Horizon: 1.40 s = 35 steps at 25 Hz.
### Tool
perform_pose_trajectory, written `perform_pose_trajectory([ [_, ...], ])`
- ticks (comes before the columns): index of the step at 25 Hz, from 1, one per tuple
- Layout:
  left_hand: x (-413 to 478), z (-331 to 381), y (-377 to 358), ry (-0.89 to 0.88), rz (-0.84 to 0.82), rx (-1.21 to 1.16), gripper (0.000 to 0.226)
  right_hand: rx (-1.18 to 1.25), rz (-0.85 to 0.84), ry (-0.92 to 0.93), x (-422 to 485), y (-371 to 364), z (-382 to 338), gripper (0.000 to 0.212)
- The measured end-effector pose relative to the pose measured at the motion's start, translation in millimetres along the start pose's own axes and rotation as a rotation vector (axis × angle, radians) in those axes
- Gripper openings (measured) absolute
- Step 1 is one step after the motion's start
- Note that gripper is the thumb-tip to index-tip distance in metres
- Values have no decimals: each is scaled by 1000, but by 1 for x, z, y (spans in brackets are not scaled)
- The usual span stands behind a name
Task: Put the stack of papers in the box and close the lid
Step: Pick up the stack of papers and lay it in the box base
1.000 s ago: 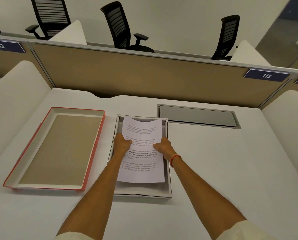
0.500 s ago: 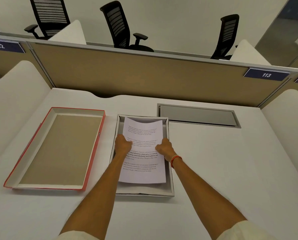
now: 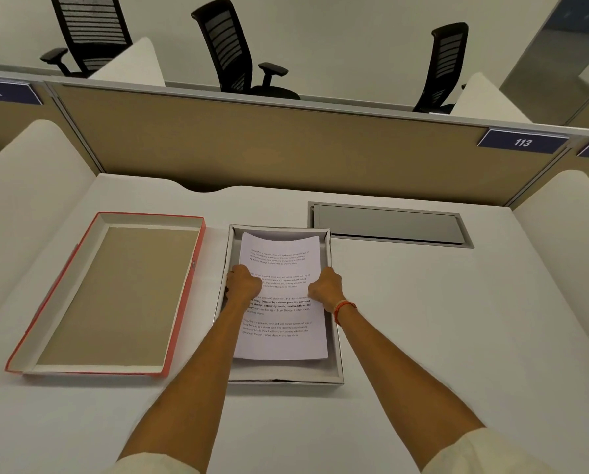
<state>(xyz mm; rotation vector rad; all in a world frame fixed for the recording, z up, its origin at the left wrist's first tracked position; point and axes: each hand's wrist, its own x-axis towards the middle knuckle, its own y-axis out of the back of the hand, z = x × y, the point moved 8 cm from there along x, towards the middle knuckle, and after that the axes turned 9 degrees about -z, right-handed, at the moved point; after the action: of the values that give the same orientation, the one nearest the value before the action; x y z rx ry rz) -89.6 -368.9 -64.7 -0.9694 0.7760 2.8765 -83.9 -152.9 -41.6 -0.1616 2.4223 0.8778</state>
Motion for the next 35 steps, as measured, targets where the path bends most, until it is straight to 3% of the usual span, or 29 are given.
perform_pose_trajectory([
  [1, 1, 0, 0, 3, -5, -9, 39, -7, 14, -2, 0, 2, 1, 8],
  [4, 4, 0, -1, 6, -24, -36, 36, 2, 54, -34, 1, 10, 5, 18],
  [7, 4, 0, 1, 13, -19, -46, 25, 36, 53, -58, 2, 12, 8, 13],
  [13, -3, 5, 3, 5, 0, -32, 15, 50, 29, -65, 0, 14, 9, 37],
  [19, -6, 6, 8, 11, 15, -44, 25, 59, 8, -87, 1, 14, 10, 37],
  [29, -19, 12, 14, 33, 43, -28, 18, 23, -6, -96, 3, 15, 9, 25],
  [35, -42, 14, 17, 53, 17, -89, 17, -24, 25, -42, 3, 24, -5, 38],
])
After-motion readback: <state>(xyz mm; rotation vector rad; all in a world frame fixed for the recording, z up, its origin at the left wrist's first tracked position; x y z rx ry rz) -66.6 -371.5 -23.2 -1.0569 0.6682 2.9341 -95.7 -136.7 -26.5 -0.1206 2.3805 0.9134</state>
